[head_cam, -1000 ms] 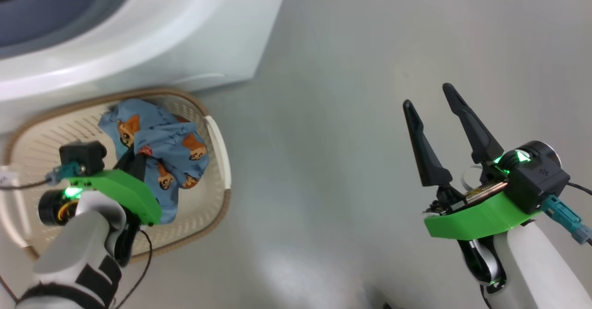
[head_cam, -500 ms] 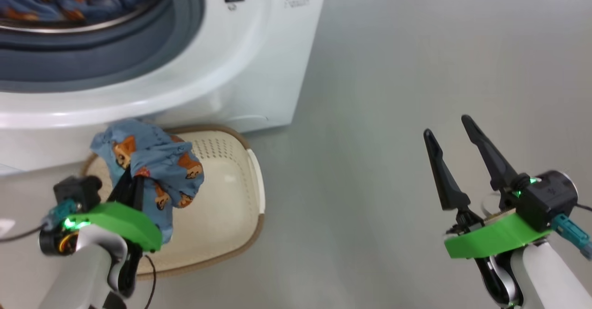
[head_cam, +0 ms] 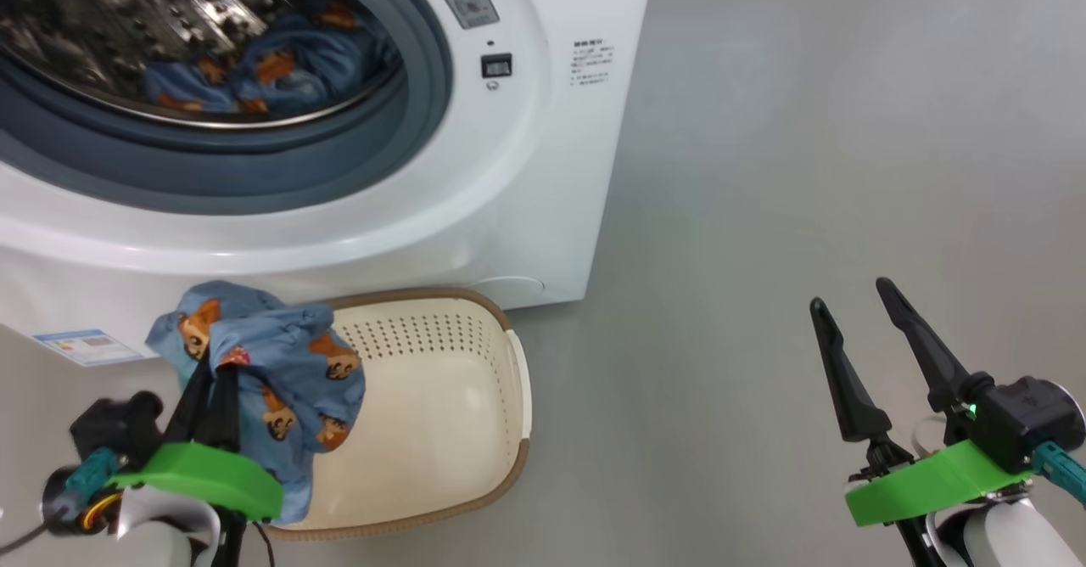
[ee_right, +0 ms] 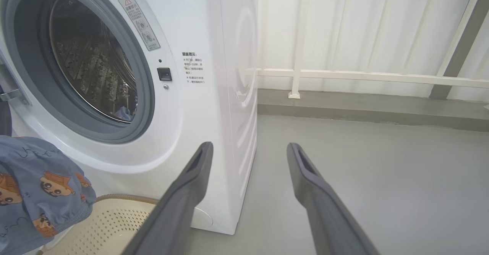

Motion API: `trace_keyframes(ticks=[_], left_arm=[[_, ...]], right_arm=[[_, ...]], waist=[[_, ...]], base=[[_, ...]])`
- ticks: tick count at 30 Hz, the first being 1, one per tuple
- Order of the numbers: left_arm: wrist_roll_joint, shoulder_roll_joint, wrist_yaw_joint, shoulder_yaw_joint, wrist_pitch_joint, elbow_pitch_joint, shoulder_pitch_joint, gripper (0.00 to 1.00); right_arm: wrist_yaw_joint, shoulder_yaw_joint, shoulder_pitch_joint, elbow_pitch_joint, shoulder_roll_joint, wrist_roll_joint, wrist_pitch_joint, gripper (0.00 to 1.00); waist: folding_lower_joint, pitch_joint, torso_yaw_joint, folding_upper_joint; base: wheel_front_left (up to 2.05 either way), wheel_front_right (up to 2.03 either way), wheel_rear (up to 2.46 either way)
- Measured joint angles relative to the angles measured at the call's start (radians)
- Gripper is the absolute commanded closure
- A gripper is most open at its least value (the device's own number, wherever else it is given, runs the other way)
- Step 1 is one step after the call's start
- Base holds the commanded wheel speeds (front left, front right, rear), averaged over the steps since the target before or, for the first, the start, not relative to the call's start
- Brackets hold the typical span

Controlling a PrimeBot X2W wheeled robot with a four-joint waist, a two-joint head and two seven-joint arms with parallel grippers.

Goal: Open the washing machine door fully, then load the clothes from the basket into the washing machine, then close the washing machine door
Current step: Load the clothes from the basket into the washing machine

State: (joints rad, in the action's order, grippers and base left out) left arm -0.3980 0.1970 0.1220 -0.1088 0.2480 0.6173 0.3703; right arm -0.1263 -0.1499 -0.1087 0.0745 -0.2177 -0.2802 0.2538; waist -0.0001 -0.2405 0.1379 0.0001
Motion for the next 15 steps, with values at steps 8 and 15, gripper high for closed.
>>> trace_keyframes(ticks=[8,15], left_arm=[[0.091,-0.037,0.000,0.104,0.000,-0.165,-0.131,1.00],[0.141,-0.067,0.002,0.177,0.000,-0.305,-0.244,1.00]], right_arm=[[0.000,0.029,0.066,0.000,-0.004,-0.002,0.000,0.00],[0.000,0.052,0.103,-0.001,-0.005,-0.012,0.000,0.00]], waist=[[0.0000,0.068,-0.033,0.0000],[0.0000,0.109,-0.061,0.0000]], base=[[0.00,0.00,0.00],[0.00,0.00,0.00]])
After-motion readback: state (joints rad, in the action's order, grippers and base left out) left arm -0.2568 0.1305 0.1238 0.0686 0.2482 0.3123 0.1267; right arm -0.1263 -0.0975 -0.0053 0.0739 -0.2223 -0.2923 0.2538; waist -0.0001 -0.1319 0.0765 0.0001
